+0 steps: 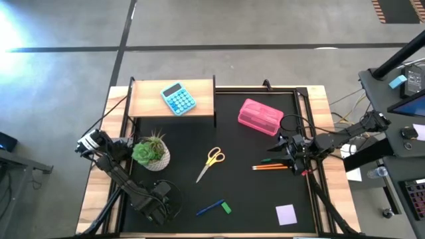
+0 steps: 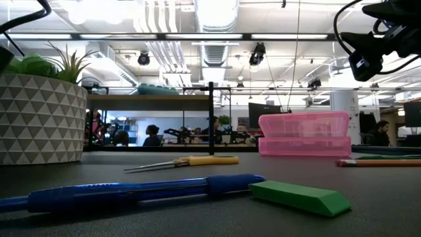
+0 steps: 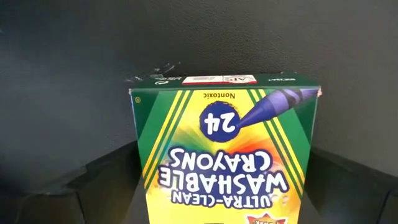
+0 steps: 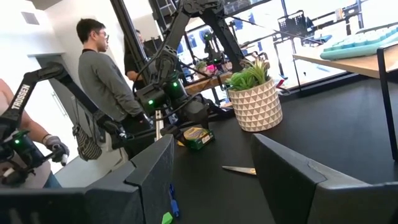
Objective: Pack school essentials
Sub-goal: Put the yellow crayon box into the pink supply box
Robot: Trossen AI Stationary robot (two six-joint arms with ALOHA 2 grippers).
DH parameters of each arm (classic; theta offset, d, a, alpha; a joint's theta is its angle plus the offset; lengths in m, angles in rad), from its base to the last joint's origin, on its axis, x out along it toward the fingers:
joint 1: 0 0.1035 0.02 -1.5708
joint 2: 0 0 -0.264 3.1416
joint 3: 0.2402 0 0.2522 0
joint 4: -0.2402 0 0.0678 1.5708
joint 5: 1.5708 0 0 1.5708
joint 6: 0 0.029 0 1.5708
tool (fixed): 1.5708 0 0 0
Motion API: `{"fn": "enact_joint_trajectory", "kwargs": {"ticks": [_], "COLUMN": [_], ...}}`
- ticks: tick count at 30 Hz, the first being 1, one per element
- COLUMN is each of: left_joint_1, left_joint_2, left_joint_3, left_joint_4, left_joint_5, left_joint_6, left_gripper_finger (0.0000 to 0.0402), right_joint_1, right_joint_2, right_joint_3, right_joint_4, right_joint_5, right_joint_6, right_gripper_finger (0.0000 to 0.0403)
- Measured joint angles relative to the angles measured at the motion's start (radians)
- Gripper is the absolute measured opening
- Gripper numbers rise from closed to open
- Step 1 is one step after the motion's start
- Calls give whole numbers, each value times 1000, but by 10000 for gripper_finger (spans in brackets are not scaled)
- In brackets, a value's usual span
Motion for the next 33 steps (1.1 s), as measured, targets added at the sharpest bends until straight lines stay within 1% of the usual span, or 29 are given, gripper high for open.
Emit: {"fn": "enact_joint_trajectory", "kwargs": {"ticks": [3,5,12,15,18,33], "left_joint_1": [0,0,1,1,2,3], "left_joint_2": [-2,-2,-5,-5,-6,-6], "left_joint_3": [-1,-1,-2,-2,-2,-2], "left_joint_4": [5,8,13,12,11,11], "left_joint_5": [-1,-2,-5,-5,-6,-8], "left_joint_6": [0,1,2,3,8,35], "left_gripper_finger": [382,370,296,274,270,274], "right_joint_1": [0,0,0,0,0,0], "right_joint_2": [0,0,0,0,0,0], "right_joint_3": [0,0,0,0,0,0], "right_joint_4": [0,0,0,0,0,0], "right_joint_5": [0,0,0,0,0,0], "right_joint_6": [0,0,0,0,0,0], "right_gripper_finger": [206,206,206,206,206,206]}}
